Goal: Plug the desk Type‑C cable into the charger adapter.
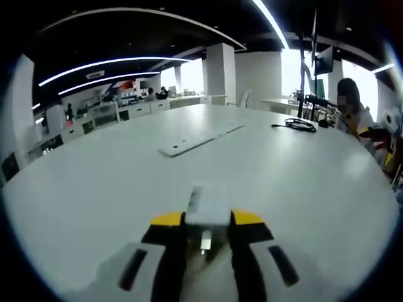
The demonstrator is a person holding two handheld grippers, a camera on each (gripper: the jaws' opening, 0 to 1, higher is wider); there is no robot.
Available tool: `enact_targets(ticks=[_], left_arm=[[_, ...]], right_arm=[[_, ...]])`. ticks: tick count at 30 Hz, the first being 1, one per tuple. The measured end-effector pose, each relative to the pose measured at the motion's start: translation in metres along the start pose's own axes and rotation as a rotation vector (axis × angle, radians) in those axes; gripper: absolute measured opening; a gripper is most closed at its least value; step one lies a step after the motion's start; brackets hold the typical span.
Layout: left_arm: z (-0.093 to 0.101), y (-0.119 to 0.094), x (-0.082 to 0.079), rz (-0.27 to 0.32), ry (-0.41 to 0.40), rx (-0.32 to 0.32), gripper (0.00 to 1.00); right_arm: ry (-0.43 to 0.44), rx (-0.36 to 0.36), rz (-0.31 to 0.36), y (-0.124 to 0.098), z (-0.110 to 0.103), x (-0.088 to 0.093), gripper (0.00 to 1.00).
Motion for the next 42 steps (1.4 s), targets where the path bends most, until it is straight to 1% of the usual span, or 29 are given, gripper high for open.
enact_targets(ticks=[16, 20, 30, 33, 42], left_arm=[[-0.003, -0.003, 0.001, 0.015, -0.008, 0.012, 0.24], [-0.002, -0.008, 0.001, 0.027, -0.014, 0.015, 0.24], [0.017, -0.025, -0.009, 0.064, -0.004, 0.044, 0.24], [0.020, -0.029, -0.015, 0.074, 0.002, 0.055, 0.24], [0.028, -0.044, -0.024, 0.101, 0.013, 0.079, 0.24]], right_arm=[[-0.005, -0.002, 0.005, -0.002, -0.005, -0.002, 0.93], [-0.008, -0.004, 0.006, -0.002, -0.006, -0.002, 0.93], [-0.015, -0.009, 0.016, -0.005, -0.008, -0.005, 0.93], [-0.020, -0.009, 0.021, -0.008, -0.009, -0.007, 0.93], [-0.030, -0.011, 0.034, -0.013, -0.012, -0.010, 0.93]])
Point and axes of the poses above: the point that each gripper's makers call its tool centre point, and the gripper's own axes: y roughly forward along the fingers, z roughly to its right, x roughly out of its underside, the point moved 8 cm from there along -y, roughly backward along the fingers, and after that the axes turned 10 degrees about y, right-handed, at the moved point
